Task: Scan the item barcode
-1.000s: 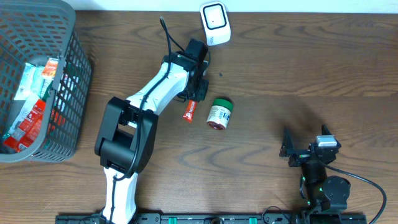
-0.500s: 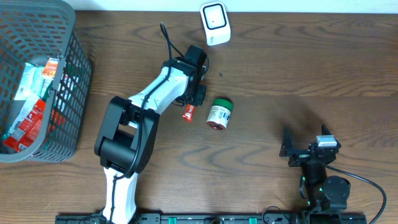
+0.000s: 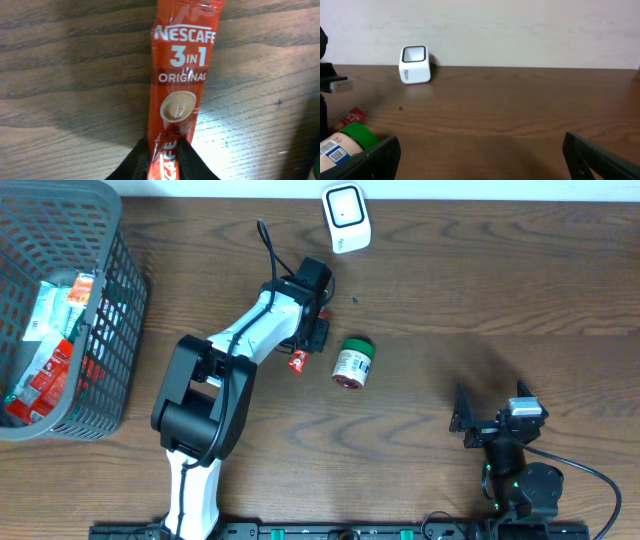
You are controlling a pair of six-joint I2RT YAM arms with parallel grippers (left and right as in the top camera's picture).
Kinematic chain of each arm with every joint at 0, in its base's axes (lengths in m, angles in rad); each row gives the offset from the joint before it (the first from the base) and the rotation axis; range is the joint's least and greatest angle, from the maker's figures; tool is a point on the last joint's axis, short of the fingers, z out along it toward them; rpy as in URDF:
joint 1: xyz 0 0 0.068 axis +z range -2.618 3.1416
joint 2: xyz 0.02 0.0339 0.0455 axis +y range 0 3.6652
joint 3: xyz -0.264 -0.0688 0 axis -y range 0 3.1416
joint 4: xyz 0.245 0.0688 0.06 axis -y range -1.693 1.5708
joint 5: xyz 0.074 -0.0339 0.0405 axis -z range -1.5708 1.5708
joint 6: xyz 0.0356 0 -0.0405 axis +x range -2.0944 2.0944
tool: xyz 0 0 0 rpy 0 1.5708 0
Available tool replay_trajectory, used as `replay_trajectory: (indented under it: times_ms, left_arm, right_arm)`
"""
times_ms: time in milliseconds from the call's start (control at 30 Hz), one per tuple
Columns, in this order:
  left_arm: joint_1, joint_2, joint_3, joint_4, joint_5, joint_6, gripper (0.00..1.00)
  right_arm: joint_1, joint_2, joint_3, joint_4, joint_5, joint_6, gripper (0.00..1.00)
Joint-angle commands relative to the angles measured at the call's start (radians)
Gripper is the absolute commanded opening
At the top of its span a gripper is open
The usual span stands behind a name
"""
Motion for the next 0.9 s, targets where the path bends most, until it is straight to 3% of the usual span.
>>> replay_trajectory:
  times_ms: [0,33,67,333,400,567,667,700,867]
  left_arm:
    - [0.001,-0.014,-0.018,-0.014,-0.001,0.006,0.20]
    - [0.002,-0.014,-0.018,-0.017,-0.002,0.006,0.34]
    - [0.002,-0.014,-0.018,-0.020,-0.003,0.006,0.38]
    - [0.002,-0.012,-0.032,-0.019,-0.002,0.006,0.38]
    - [0.002,-0.012,-0.047,-0.016,-0.002,0.006,0.33]
    - [0.002,-0.011,-0.084,0.008,-0.002,0.006,0.34]
    - [0.003,-0.011,-0.093,0.015,-0.003,0.006,0.11]
    - [0.002,-0.012,-0.092,0.015,-0.003,0.007,0.08]
    - [0.004,-0.060,-0.048,-0.026,-0.030,0.010,0.07]
  right_arm:
    - [0.009,-0.004,-0.002,-0.004,0.002,0.014,0.99]
    - [0.009,-0.004,-0.001,-0.004,0.002,0.014,0.99]
    - [0.009,-0.004,-0.002,-0.004,0.002,0.014,0.99]
    - [0.009,-0.004,-0.002,-0.004,0.002,0.014,0.99]
    - [0.009,-0.004,-0.001,-0.004,0.002,0.014,0.99]
    - [0.009,-0.004,-0.001,-0.004,0.002,0.014,0.99]
    - [0.009,-0.004,-0.001,-0.004,0.002,0.014,0.99]
    - [0.009,-0.004,-0.001,-0.004,0.002,0.014,0.99]
    - [0.009,-0.004,-0.001,-0.004,0.002,0.014,0.99]
